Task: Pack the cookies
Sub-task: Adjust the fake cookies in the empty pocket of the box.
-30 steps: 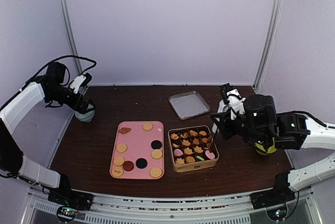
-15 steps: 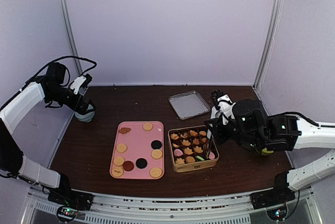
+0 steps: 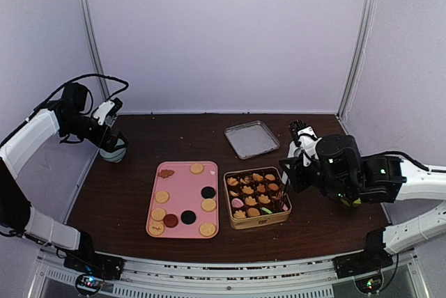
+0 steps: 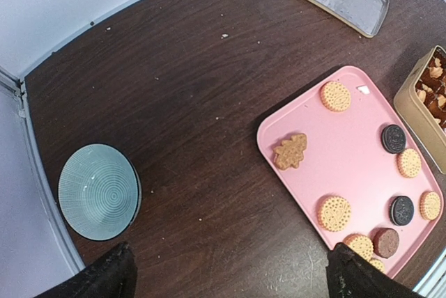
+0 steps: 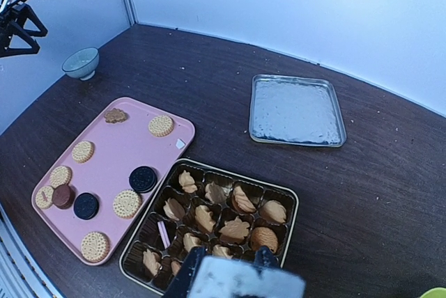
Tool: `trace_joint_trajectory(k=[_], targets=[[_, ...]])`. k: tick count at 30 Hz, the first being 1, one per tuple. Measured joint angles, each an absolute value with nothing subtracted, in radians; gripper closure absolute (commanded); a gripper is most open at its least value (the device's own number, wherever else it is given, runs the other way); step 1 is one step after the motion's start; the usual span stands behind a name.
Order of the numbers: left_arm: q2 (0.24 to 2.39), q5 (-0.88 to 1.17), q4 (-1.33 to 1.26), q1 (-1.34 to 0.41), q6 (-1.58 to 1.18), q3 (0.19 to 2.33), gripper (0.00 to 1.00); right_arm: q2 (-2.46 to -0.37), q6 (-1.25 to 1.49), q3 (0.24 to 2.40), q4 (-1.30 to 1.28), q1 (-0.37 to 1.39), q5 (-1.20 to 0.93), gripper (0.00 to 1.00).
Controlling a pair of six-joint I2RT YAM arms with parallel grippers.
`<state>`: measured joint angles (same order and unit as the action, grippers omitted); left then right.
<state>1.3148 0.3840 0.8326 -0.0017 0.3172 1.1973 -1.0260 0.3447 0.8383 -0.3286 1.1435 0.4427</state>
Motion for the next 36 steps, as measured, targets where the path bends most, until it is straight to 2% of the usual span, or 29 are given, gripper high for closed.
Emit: trace_joint_trajectory(k=[14,29,32,36], targets=[[1.315,0.387,0.838,-0.002,0.323,1.199,0.02,-1.037,0.332,0.832,-0.332,1.132,0.392,0.85],[1.315,0.397,0.838,-0.002,0.324,1.199,0.02,-0.990,0.296,0.849,-0.349,1.108,0.374,0.79],[1.315,0.398,0.839,-0.002,0.324,1.199,0.02,-1.035,0.278,0.880,-0.328,1.108,0.361,0.79],[1.317,0.397,0.842,-0.002,0.324,1.203,0.02,-1.225,0.266,1.043,-0.261,1.106,0.282,0.81]])
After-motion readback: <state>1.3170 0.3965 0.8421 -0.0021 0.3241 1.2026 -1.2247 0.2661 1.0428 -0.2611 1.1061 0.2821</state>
